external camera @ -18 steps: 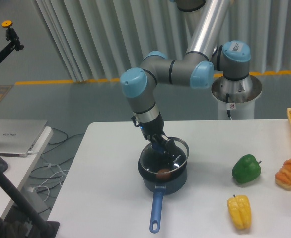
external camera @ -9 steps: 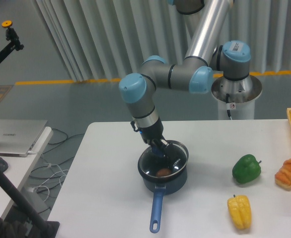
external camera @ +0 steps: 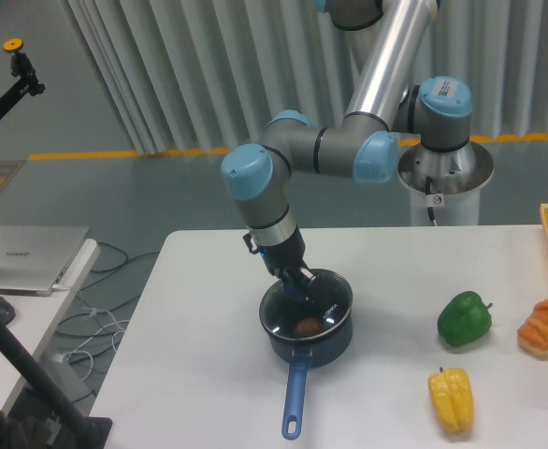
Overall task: Close the pot lid
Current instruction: 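Tilt and settle the glass lid flat onto the saucepan rim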
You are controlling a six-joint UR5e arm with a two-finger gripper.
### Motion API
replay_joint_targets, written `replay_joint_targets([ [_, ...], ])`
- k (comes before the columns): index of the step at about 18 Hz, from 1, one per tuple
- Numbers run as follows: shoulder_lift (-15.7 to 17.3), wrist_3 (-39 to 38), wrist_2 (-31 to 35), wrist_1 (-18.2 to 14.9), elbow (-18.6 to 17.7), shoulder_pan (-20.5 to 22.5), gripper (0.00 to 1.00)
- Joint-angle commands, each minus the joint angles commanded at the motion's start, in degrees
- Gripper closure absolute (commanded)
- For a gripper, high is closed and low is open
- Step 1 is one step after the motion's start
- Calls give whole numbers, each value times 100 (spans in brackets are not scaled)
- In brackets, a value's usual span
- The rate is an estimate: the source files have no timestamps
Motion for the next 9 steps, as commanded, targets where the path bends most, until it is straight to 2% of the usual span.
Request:
replay_joint_targets([
  [9, 0, 17, 0, 9, -35, -9, 62],
])
